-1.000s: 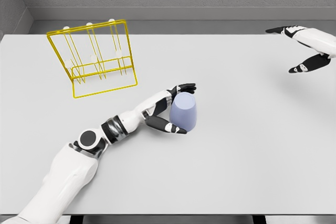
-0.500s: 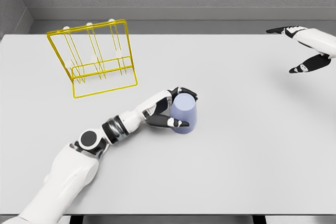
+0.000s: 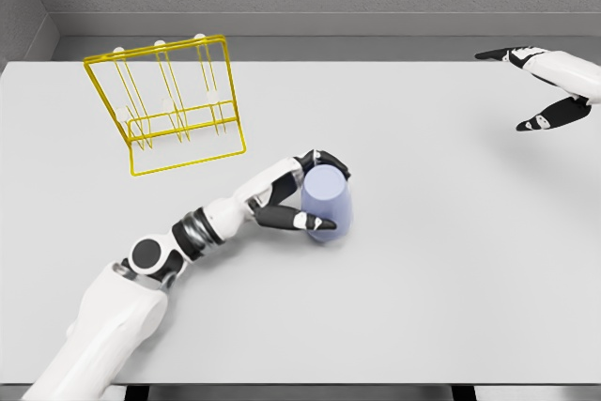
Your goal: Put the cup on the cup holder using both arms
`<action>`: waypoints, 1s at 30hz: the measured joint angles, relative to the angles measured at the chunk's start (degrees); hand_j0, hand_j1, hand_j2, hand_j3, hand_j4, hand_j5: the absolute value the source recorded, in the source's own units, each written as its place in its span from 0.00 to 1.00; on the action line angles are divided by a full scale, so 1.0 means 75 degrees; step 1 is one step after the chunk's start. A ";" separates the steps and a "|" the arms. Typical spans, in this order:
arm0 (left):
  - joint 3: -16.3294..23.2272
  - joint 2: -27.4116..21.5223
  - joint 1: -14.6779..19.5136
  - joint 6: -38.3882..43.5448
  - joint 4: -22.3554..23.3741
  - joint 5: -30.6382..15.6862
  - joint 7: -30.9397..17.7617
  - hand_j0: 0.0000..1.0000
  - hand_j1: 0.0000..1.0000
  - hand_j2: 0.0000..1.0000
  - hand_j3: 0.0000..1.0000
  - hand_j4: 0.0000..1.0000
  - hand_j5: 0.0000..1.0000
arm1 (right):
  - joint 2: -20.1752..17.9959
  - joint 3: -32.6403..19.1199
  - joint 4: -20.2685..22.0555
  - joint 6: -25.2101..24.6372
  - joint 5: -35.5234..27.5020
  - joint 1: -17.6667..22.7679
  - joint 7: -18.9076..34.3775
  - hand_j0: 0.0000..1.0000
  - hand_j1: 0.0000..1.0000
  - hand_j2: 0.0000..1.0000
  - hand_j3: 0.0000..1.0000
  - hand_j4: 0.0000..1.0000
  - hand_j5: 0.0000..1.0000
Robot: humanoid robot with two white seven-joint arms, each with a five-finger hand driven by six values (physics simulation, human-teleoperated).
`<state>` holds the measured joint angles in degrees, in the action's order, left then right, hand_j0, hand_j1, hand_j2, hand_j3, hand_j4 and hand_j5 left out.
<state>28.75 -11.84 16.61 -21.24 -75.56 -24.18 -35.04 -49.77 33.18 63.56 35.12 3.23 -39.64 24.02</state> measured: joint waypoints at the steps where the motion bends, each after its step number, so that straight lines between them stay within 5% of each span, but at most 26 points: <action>1: -0.0027 -0.0141 0.0000 0.0007 -0.0132 -0.0126 0.0001 0.40 0.40 0.40 0.40 0.40 0.40 | 0.0000 0.0000 0.0002 0.0000 0.0000 0.0000 0.0000 1.00 1.00 1.00 1.00 1.00 1.00; 15: -0.0695 -0.2607 -0.0352 0.0050 -0.1829 -0.2125 0.0000 0.40 0.40 0.40 0.40 0.40 0.40 | -0.0020 0.0001 -0.0004 0.0000 0.0000 0.0012 -0.0020 1.00 1.00 1.00 1.00 1.00 1.00; 30: -0.0924 -0.3852 0.0516 0.0077 -0.1894 -0.3390 0.0000 0.40 0.40 0.40 0.40 0.40 0.40 | -0.0042 0.0001 -0.0006 0.0000 0.0000 0.0012 -0.0012 1.00 1.00 1.00 1.00 1.00 1.00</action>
<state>21.82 -40.74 20.48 -20.66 -89.76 -49.61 -35.03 -50.09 33.19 63.52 35.12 3.23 -39.55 23.93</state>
